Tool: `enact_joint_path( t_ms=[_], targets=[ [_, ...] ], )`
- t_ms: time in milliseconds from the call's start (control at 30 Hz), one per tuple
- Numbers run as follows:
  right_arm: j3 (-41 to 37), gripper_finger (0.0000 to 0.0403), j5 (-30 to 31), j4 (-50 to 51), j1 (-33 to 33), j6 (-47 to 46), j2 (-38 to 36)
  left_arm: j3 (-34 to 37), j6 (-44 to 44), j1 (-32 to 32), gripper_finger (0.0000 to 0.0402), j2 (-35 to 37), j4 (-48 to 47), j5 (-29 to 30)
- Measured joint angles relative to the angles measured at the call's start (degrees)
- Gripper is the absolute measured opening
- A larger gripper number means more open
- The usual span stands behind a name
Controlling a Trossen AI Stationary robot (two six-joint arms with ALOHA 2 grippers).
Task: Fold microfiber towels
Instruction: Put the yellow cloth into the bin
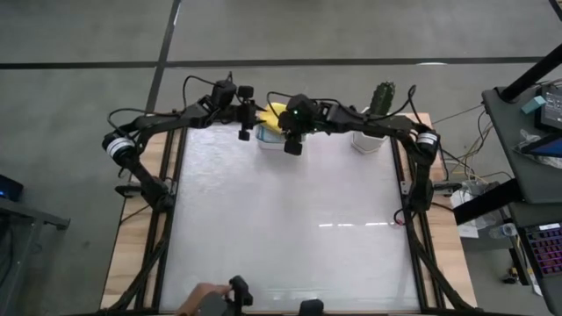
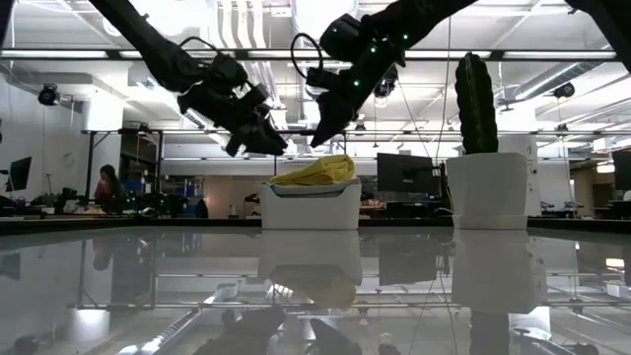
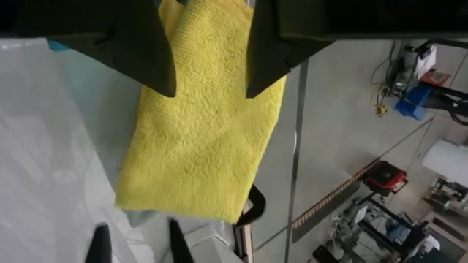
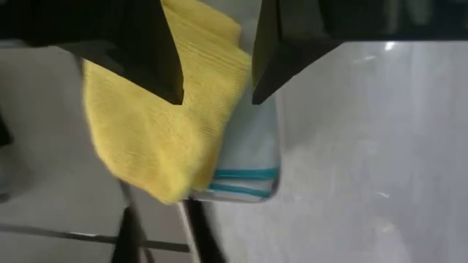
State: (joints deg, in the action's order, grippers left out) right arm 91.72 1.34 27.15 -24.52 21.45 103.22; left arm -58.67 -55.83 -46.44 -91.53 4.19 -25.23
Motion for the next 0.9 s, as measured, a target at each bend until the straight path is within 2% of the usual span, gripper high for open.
enact_joint_path(
  t_ms=[67,367,500,600,800,900],
  targets=[
    [0.0,0.0156,2.9,-0.1,0.3,1.1,0.0,0.0,0.0,0.0,0.0160,-1.0,0.9,0.0],
    [0.0,0.0155,3.9,0.0,0.6,4.6,4.5,0.1,0.0,0.0,0.0171,-2.8,1.4,0.0],
    [0.0,0.0144,11.8,0.0,0.6,5.9,5.4,0.1,0.0,0.0,0.0171,-2.8,1.4,0.0],
    [0.1,0.0117,12.7,-0.4,0.6,7.7,5.3,0.1,0.0,0.0,0.0171,-2.8,1.4,0.0],
    [0.8,0.0030,12.8,2.6,0.6,9.4,5.2,0.1,0.2,0.0,0.0171,-2.8,1.4,0.0],
    [1.6,0.0013,12.8,5.3,0.6,9.2,5.0,0.1,1.7,0.0,0.0171,-2.8,1.4,0.0]
  ],
)
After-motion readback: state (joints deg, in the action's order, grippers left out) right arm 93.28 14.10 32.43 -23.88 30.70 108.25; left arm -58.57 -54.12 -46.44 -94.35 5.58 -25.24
